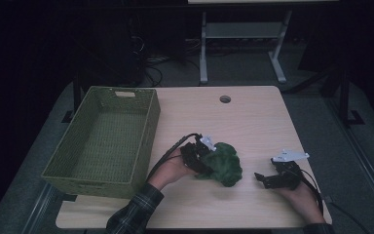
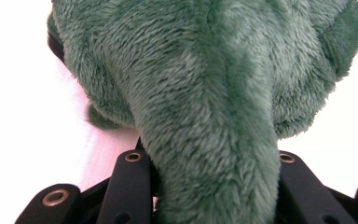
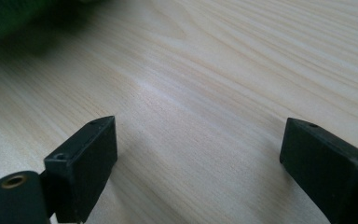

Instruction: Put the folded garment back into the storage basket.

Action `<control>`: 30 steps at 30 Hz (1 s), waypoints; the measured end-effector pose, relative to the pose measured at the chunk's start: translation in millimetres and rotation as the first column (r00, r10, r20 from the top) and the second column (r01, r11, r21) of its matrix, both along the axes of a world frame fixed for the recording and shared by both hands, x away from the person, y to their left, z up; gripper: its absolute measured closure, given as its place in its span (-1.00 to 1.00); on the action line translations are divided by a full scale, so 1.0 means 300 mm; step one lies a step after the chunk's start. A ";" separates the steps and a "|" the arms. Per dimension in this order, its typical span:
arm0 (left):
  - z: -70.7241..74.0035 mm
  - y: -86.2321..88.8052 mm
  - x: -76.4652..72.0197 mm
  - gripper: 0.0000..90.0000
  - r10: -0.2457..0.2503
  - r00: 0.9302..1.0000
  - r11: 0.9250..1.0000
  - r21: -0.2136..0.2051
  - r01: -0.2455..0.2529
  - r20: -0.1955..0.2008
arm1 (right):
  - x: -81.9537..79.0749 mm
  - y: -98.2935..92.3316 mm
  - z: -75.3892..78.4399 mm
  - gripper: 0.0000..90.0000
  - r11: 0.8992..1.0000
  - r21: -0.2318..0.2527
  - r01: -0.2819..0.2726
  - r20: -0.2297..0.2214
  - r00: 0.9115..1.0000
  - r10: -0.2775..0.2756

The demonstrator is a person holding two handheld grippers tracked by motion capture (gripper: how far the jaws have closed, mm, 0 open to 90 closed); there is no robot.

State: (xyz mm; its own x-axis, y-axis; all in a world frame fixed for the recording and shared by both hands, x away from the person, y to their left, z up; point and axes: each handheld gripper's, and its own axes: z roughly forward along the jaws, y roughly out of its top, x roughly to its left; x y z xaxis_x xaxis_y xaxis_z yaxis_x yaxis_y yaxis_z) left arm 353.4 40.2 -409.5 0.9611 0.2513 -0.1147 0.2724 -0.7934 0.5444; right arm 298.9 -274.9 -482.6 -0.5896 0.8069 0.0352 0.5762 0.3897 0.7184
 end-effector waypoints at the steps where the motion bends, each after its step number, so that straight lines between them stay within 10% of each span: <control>1: 0.016 0.004 -0.002 0.43 0.005 1.000 1.000 -0.004 -0.005 0.002 | 0.000 0.000 0.000 -0.76 1.000 0.000 0.001 0.000 1.000 -0.001; 16: 0.217 0.109 0.003 0.41 0.109 0.993 0.994 -0.034 -0.108 0.038 | 0.000 -0.001 0.000 -0.76 1.000 -0.001 -0.002 0.002 1.000 0.002; 30: 0.356 0.320 0.021 0.41 0.258 0.961 0.966 -0.035 -0.255 0.104 | 0.000 -0.001 0.000 -0.76 1.000 -0.001 0.003 0.002 1.000 -0.003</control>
